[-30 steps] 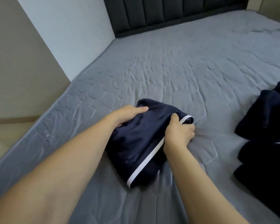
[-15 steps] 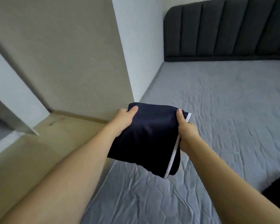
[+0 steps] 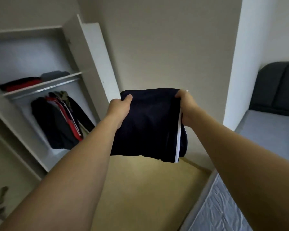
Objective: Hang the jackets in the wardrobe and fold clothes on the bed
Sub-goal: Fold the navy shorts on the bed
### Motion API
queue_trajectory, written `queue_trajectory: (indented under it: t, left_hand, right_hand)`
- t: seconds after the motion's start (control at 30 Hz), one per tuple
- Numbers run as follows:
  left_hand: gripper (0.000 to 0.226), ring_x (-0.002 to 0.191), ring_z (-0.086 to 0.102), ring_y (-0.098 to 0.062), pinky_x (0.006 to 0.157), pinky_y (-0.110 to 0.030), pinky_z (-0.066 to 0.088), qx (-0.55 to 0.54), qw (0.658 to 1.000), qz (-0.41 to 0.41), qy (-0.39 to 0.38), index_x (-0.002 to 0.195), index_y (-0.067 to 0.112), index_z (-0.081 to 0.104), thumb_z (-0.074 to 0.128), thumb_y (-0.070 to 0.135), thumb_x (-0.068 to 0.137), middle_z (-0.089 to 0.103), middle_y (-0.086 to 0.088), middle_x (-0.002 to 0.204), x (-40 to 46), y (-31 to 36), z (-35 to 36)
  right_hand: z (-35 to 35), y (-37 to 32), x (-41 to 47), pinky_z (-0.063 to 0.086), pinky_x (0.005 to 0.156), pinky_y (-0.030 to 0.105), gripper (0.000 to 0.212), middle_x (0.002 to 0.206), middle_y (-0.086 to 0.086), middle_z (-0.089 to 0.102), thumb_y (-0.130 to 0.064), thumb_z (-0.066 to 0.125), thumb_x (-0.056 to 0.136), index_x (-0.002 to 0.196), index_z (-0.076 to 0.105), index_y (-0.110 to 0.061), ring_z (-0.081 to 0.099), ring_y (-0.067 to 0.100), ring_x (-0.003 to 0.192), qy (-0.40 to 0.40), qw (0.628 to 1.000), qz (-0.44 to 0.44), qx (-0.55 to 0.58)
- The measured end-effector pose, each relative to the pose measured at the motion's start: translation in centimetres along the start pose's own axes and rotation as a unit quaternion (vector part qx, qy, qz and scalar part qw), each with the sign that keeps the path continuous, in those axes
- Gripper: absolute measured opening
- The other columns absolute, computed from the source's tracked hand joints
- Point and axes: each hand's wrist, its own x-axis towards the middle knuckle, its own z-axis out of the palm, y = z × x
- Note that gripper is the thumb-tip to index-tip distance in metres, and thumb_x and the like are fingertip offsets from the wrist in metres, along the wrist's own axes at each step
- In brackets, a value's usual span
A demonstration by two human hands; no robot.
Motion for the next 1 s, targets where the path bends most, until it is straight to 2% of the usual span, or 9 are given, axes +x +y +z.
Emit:
queue_trajectory:
  t: [0.07,0.17,0.3,0.5,0.6,0.67,0.77,0.93,1.0]
  left_hand:
    - [0.037,0.087,0.067,-0.024,0.084,-0.04,0.057,-0.004,0.999,0.009,0.033,0.089,0.015,0.062,0.057,0.052,0.088,0.069,-0.006,0.098,2.1,0.4,-4.6]
    - [0.042,0.087,0.066,-0.023,0.078,-0.035,0.057,-0.017,0.997,0.012,0.072,0.103,0.011,0.064,0.057,0.05,0.09,0.067,-0.005,0.099,5.8,-0.2,-10.1]
    - [0.045,0.093,0.064,-0.025,0.087,-0.041,0.056,-0.023,0.995,0.0,0.097,0.112,0.008,0.061,0.056,0.049,0.093,0.066,-0.008,0.106,12.0,-2.7,-15.7]
    - [0.055,0.104,0.06,-0.024,0.094,-0.039,0.051,-0.012,0.986,0.009,0.164,0.13,0.009,0.053,0.053,0.05,0.094,0.06,-0.007,0.122,25.8,-7.4,-21.7]
    - [0.04,0.093,0.062,-0.02,0.08,-0.032,0.052,-0.018,0.983,-0.007,0.18,0.113,0.012,0.06,0.054,0.047,0.095,0.064,-0.007,0.115,33.8,-8.7,-25.0]
    - [0.053,0.098,0.062,-0.024,0.084,-0.035,0.052,-0.014,0.979,-0.021,0.201,0.124,0.005,0.058,0.054,0.048,0.094,0.062,-0.011,0.119,38.7,-9.3,-27.4]
    - [0.064,0.109,0.059,-0.029,0.094,-0.038,0.05,-0.016,0.973,-0.03,0.23,0.137,0.002,0.048,0.053,0.05,0.094,0.057,-0.014,0.13,45.5,-10.5,-31.1]
    - [0.058,0.1,0.061,-0.028,0.08,-0.032,0.05,-0.017,0.961,-0.047,0.272,0.131,0.002,0.054,0.053,0.048,0.095,0.061,-0.014,0.122,56.2,-13.9,-37.8]
    - [0.049,0.093,0.063,-0.025,0.073,-0.03,0.05,-0.038,0.958,-0.041,0.282,0.124,0.004,0.058,0.054,0.044,0.096,0.064,-0.011,0.111,60.7,-15.0,-40.5]
  right_hand:
    - [5.3,-1.2,0.9,0.042,0.071,0.033,0.025,0.089,0.005,0.056,-0.026,0.041,0.076,0.094,0.055,-0.016,0.053,0.024,0.075,-0.017,1.0,-0.012,-0.009]
    - [12.4,-1.6,3.7,0.049,0.068,0.029,0.035,0.104,0.004,0.062,-0.024,0.039,0.077,0.11,0.05,-0.022,0.06,0.024,0.08,-0.05,0.998,-0.026,-0.01]
    - [20.2,-0.2,9.8,0.053,0.088,0.041,0.043,0.11,0.009,0.067,-0.022,0.045,0.081,0.119,0.06,-0.008,0.066,0.029,0.095,-0.068,0.997,-0.023,-0.03]
    - [31.8,2.6,23.6,0.056,0.083,0.039,0.027,0.103,0.014,0.068,-0.018,0.053,0.09,0.11,0.061,-0.003,0.067,0.029,0.091,-0.104,0.993,-0.057,-0.022]
    - [38.4,2.3,31.0,0.053,0.09,0.041,0.027,0.108,0.013,0.065,-0.023,0.053,0.096,0.116,0.057,-0.006,0.064,0.029,0.098,-0.13,0.989,-0.058,-0.044]
    - [43.2,1.9,35.3,0.049,0.095,0.041,0.034,0.108,0.009,0.063,-0.028,0.051,0.098,0.124,0.054,-0.007,0.061,0.028,0.101,-0.148,0.986,-0.065,-0.05]
    - [50.3,1.6,40.9,0.05,0.088,0.036,0.036,0.105,0.006,0.062,-0.029,0.044,0.1,0.127,0.052,-0.008,0.061,0.025,0.096,-0.173,0.981,-0.061,-0.055]
    - [61.3,2.6,49.3,0.056,0.062,0.031,0.033,0.097,0.013,0.067,-0.011,0.039,0.089,0.113,0.061,-0.005,0.067,0.024,0.075,-0.243,0.968,-0.001,-0.067]
    - [65.8,3.2,53.0,0.057,0.075,0.038,0.037,0.107,0.017,0.065,-0.005,0.039,0.087,0.118,0.058,0.0,0.066,0.03,0.086,-0.248,0.965,-0.012,-0.081]
